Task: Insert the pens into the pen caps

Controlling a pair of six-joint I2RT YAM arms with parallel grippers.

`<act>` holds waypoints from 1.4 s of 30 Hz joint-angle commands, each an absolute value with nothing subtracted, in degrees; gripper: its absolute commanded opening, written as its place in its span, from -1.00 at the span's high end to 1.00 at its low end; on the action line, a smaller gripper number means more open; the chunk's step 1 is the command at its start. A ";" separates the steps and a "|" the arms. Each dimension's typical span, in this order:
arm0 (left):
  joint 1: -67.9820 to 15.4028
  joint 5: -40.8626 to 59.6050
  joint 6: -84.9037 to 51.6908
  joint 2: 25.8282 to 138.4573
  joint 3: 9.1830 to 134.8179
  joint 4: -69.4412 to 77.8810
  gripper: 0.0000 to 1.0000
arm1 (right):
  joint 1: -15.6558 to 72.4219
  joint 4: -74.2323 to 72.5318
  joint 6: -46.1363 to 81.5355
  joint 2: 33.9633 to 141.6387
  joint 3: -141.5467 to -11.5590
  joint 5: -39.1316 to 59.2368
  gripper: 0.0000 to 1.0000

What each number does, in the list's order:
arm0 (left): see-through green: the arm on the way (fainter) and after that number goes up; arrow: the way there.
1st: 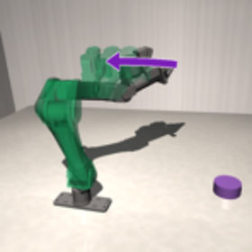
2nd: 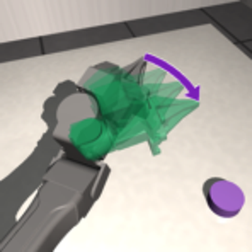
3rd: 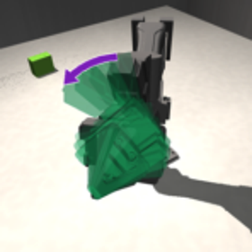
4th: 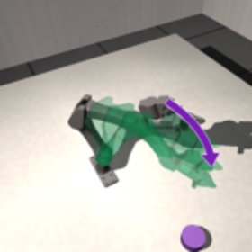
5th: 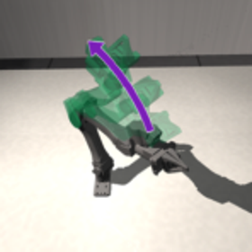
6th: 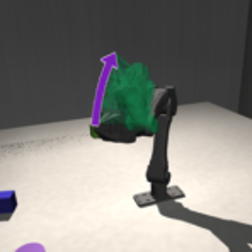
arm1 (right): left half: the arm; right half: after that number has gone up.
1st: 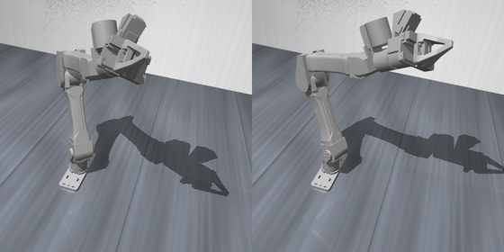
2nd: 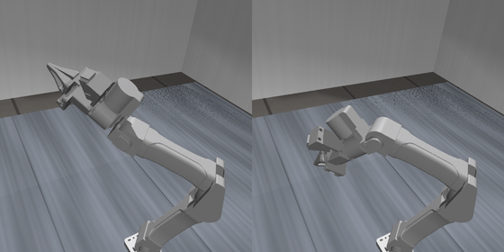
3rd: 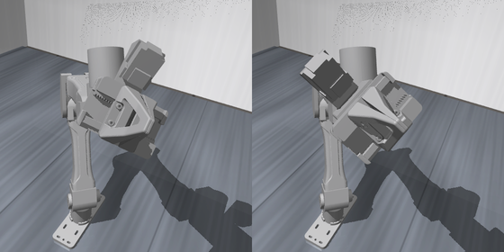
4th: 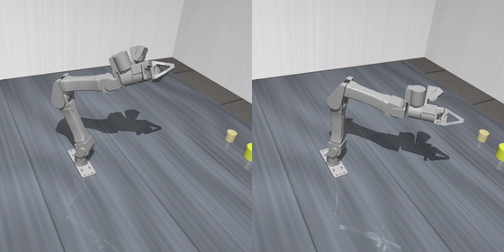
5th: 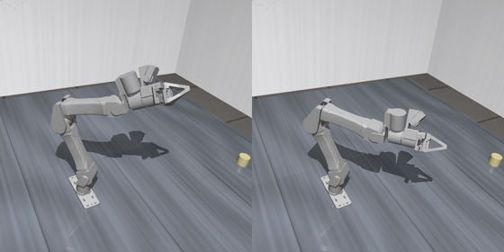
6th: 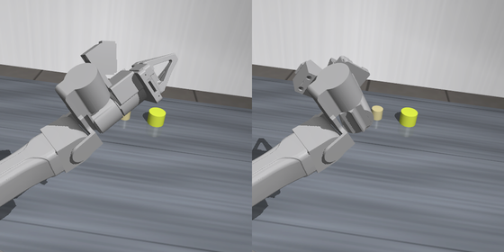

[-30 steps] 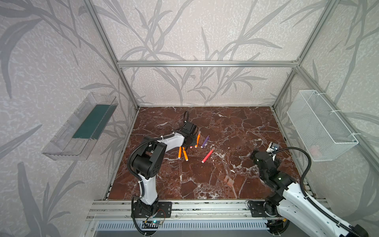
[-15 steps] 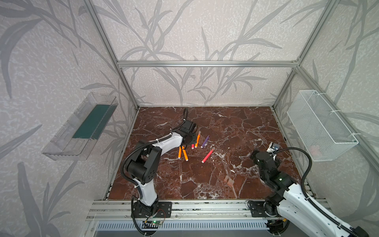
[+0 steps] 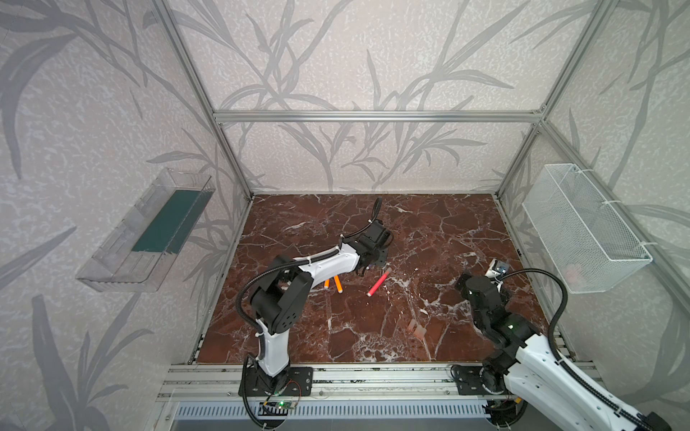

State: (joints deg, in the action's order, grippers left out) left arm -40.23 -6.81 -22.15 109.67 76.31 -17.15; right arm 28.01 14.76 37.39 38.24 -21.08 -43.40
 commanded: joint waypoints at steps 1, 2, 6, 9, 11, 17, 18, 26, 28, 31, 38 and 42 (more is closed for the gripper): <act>-39.73 -9.60 -20.83 112.45 79.36 -20.58 0.20 | 27.71 14.15 36.87 37.62 -20.61 -43.68 -0.99; -39.77 -9.46 -20.82 113.31 79.91 -20.90 0.19 | 27.76 14.16 36.89 37.46 -20.48 -43.62 -0.99; -39.75 -8.62 -21.33 115.09 80.64 -21.55 0.14 | 27.62 14.13 36.88 37.05 -20.31 -43.55 -0.99; -39.77 -9.34 -21.58 116.07 80.95 -22.01 0.13 | 27.68 13.93 36.85 37.15 -20.31 -43.50 -0.99; -39.78 -8.93 -21.53 116.62 80.88 -21.96 0.13 | 27.68 13.97 36.86 37.09 -20.26 -43.37 -0.99; -39.79 -7.21 -21.62 117.74 80.50 -22.23 0.14 | 27.69 13.89 36.91 37.17 -20.24 -43.33 -0.99; -39.74 -7.28 -21.62 118.04 80.48 -22.29 0.14 | 27.68 13.80 36.83 37.23 -20.24 -43.33 -0.99; -39.79 -6.59 -21.80 119.83 80.50 -22.50 0.29 | 27.69 13.80 36.86 37.25 -20.22 -43.33 -0.99; -39.74 -7.11 -21.96 119.58 80.05 -22.56 0.46 | 27.68 13.79 36.85 37.35 -20.30 -43.31 -0.99; -39.74 -6.92 -22.13 118.86 79.13 -22.22 0.65 | 27.68 13.97 36.83 37.09 -20.22 -43.31 -0.99; -39.78 -7.11 -22.12 118.41 79.23 -21.91 0.88 | 27.69 14.42 36.88 36.43 -20.29 -42.97 -0.99; -39.80 -4.35 -21.75 114.65 78.56 -21.51 0.93 | 27.63 16.64 35.21 33.64 -21.60 -38.01 -0.93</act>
State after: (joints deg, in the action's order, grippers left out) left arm -39.75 -6.33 -21.67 118.02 79.46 -20.21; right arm 28.01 15.27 37.17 35.53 -20.80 -40.99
